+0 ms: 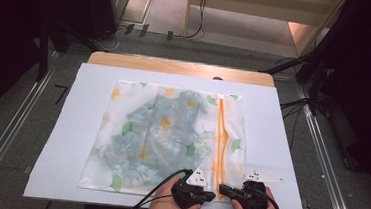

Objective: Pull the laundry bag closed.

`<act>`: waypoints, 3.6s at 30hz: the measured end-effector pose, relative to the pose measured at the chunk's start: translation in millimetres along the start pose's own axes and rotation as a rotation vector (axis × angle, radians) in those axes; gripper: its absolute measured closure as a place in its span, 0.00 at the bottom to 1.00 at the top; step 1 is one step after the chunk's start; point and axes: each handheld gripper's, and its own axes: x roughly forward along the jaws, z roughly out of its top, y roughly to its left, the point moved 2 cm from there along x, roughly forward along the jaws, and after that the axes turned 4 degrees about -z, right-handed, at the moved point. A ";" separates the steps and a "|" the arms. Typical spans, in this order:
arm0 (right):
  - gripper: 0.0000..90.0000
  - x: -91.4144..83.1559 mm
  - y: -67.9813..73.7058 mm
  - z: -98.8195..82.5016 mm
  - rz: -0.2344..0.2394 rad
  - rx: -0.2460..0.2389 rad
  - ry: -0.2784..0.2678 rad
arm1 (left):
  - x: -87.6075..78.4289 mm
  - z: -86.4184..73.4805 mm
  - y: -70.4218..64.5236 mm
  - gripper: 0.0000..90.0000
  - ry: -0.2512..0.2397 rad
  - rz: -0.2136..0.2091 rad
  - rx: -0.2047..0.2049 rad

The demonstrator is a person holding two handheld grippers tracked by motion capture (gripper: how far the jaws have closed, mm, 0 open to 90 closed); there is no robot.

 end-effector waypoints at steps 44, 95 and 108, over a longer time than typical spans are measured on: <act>1.00 3.3 5.7 -0.6 -0.055 -0.023 -0.023 | 6.0 1.4 -6.8 1.00 0.004 0.016 0.056; 0.85 7.8 -16.7 6.9 0.113 0.295 0.058 | 3.2 -1.4 -3.4 1.00 -0.015 -0.016 0.022; 1.00 7.3 -8.9 7.0 0.027 0.178 0.038 | 3.2 -1.5 -3.5 1.00 -0.016 -0.015 0.022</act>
